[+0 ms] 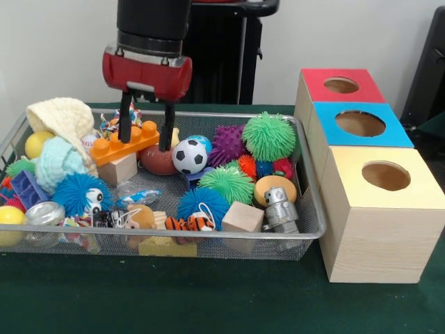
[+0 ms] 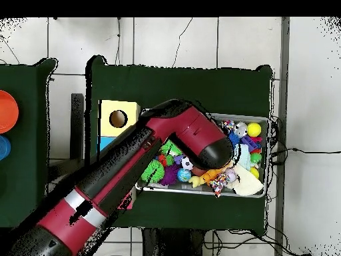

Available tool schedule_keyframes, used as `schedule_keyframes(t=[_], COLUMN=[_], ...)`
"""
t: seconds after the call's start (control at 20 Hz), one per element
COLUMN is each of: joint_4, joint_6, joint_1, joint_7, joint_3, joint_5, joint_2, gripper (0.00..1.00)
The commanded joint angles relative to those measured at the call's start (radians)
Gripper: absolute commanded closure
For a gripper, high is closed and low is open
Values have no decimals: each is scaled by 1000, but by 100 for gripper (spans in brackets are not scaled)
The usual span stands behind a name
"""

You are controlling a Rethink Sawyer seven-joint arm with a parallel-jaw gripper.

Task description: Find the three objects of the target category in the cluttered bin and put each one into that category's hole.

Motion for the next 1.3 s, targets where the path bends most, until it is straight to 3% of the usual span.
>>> schedule_keyframes(t=[0.05,0.45,1.15,1.3], joint_4=[-52,-26,-57,-77], joint_6=[74,89,99,64], joint_1=[-36,-44,-55,-57], joint_7=[-69,-129,-89,-38], joint_3=[216,296,312,298], joint_5=[121,154,118,82], joint_2=[1,-11,10,26], gripper=[0,0,0,0])
